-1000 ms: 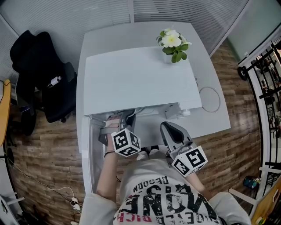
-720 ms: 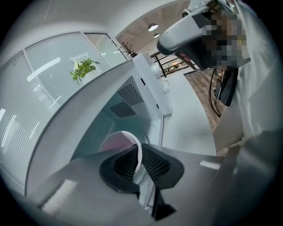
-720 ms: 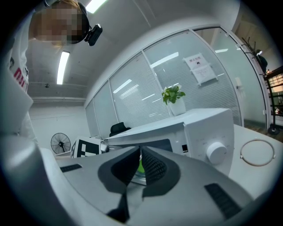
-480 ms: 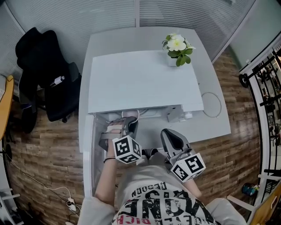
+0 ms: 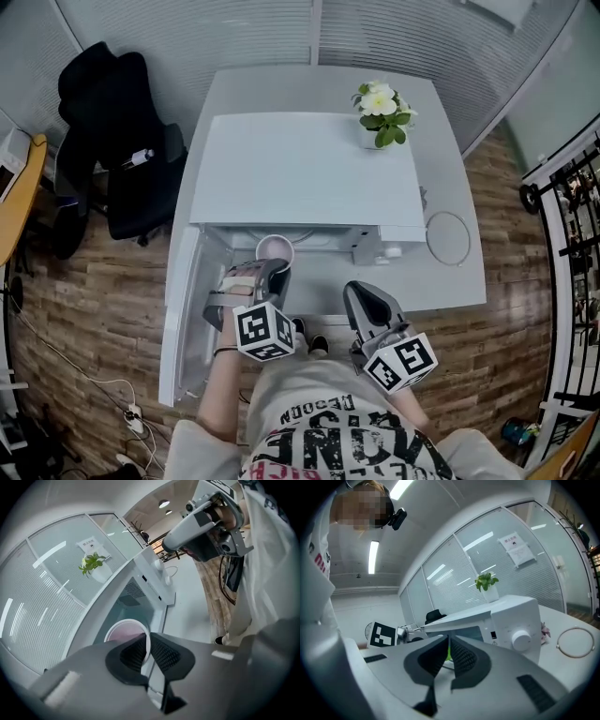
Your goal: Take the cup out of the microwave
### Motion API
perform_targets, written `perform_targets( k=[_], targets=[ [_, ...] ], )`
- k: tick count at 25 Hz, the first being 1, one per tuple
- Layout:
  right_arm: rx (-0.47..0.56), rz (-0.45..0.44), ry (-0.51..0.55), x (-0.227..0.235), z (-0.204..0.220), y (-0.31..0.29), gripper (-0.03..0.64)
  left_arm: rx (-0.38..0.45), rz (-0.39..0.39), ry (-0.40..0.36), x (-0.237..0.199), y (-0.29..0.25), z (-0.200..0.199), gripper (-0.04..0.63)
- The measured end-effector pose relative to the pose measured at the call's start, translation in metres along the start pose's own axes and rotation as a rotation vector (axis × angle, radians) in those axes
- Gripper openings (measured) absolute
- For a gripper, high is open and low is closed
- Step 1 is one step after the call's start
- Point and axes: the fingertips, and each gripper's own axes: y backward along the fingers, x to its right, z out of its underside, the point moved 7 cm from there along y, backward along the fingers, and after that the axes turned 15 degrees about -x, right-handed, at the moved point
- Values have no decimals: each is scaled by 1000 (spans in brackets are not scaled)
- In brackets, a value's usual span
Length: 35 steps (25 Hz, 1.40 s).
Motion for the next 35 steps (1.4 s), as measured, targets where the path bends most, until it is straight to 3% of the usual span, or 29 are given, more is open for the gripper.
perform_targets(
  k=[16,35],
  targets=[
    [26,-42,37,-5,16,47,23,10,-4,-60,39,77,-12,38],
    [20,-55,59,-41,12,38,23,47,114,-57,68,119,14,38]
  ],
)
